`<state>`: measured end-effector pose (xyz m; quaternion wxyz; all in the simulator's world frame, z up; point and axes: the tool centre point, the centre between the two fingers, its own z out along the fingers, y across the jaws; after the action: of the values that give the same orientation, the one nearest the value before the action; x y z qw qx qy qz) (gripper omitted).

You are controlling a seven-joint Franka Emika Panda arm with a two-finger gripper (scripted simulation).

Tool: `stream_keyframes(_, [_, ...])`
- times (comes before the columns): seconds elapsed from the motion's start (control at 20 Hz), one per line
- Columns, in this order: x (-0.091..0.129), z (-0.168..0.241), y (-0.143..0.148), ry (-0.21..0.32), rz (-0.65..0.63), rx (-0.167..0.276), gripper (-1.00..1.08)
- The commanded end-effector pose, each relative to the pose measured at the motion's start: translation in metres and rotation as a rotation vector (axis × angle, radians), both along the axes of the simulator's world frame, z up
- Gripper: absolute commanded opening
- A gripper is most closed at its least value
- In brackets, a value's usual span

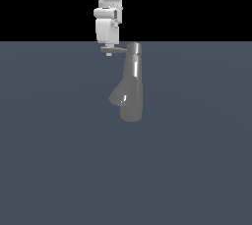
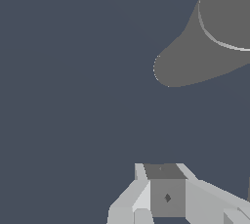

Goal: Turn on the faucet by rotating a designated handle.

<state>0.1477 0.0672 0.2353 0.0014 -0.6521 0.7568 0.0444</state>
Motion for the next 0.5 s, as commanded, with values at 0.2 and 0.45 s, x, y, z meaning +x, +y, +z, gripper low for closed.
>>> stream_keyframes(0.2, [-0.004,0.002,0.001,0.0,-0.002,0.0,-1.0])
stream_keyframes(0.45, [-0.014,0.007,0.003,0.0,-0.002,0.0,-1.0])
